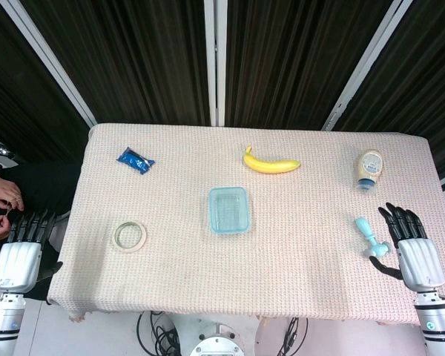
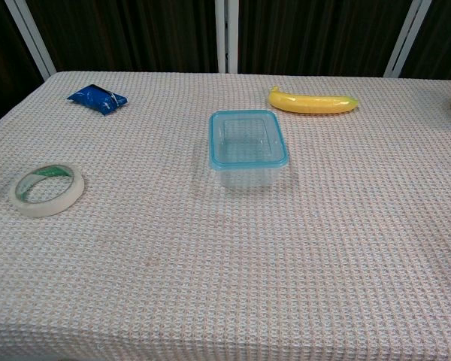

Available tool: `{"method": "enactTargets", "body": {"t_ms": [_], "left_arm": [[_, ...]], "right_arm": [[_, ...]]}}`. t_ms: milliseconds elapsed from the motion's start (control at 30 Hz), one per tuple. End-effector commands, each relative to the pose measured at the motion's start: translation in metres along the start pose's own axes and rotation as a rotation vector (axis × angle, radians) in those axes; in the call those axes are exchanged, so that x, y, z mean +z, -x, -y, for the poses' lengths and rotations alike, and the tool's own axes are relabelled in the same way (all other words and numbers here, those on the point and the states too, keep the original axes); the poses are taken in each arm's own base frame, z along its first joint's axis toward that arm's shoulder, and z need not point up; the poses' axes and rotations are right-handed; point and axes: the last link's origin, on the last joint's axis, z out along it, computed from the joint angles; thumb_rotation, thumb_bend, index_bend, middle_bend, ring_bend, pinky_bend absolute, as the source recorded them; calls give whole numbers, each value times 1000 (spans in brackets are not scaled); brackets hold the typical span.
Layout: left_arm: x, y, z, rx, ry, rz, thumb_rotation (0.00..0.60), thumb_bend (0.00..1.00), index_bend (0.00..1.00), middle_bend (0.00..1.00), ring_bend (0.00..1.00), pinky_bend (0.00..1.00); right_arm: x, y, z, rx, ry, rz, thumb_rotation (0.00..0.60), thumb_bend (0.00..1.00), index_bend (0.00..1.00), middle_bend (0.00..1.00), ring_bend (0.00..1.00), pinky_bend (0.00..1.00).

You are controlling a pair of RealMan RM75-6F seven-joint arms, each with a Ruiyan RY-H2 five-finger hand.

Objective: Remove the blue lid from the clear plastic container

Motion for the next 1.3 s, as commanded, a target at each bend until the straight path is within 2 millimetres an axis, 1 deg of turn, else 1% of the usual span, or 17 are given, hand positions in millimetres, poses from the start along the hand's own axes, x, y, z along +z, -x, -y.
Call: {"method": "enactTargets", "body": {"t_ms": [33,200,233,300,367,433,500,533,567,633,700,767,867,967,1067,1300], "left_arm": [[2,0,-1,-5,4,4,600,0,24,33,0,0],[3,2,-2,-9,11,9,600,0,25,33,0,0],[3,2,-2,-10,12,10,600,0,25,33,0,0],[3,2,-2,-11,12,11,600,0,24,33,0,0],[3,2,-2,-13,15,11,600,0,24,33,0,0],[3,1,-3,-13,18,9,600,0,24,33,0,0],[3,1,-3,-6,19,7,600,0,25,33,0,0],[3,1,-2,3,17,6,600,0,25,33,0,0],[3,2,-2,14,14,3,600,0,24,33,0,0],[4,2,-3,19,11,2,600,0,24,33,0,0],[4,3,-3,13,10,5,600,0,25,33,0,0],[5,3,-3,15,10,7,600,0,25,33,0,0],[6,4,-3,11,9,12,600,0,24,33,0,0],[7,5,-3,11,9,17,600,0,25,33,0,0],[8,6,-2,11,6,26,600,0,25,33,0,0],[7,8,2,6,-5,38,600,0,24,33,0,0]], "right_arm": [[0,1,2,-1,-2,7,600,60,0,15,0,0],[5,2,8,8,-24,21,600,76,0,42,0,0],[7,2,10,17,-30,28,600,91,0,56,0,0],[16,6,20,67,-65,70,600,149,0,90,0,0],[31,8,35,132,-124,119,600,242,0,110,0,0],[48,10,47,167,-168,153,600,393,0,143,0,0],[72,13,62,196,-198,178,600,575,0,172,0,0],[83,16,68,213,-201,192,600,634,0,179,0,0],[96,20,77,245,-198,223,600,717,0,190,0,0],[114,27,92,295,-196,292,600,832,0,197,0,0],[133,34,108,337,-197,370,600,901,0,198,0,0],[149,41,122,346,-201,427,600,927,0,202,0,0],[169,52,139,323,-201,476,600,940,0,207,0,0],[184,63,155,324,-191,519,600,945,0,208,0,0],[195,73,168,334,-184,552,600,945,0,208,0,0],[218,98,192,322,-164,603,600,945,0,208,0,0]]}}
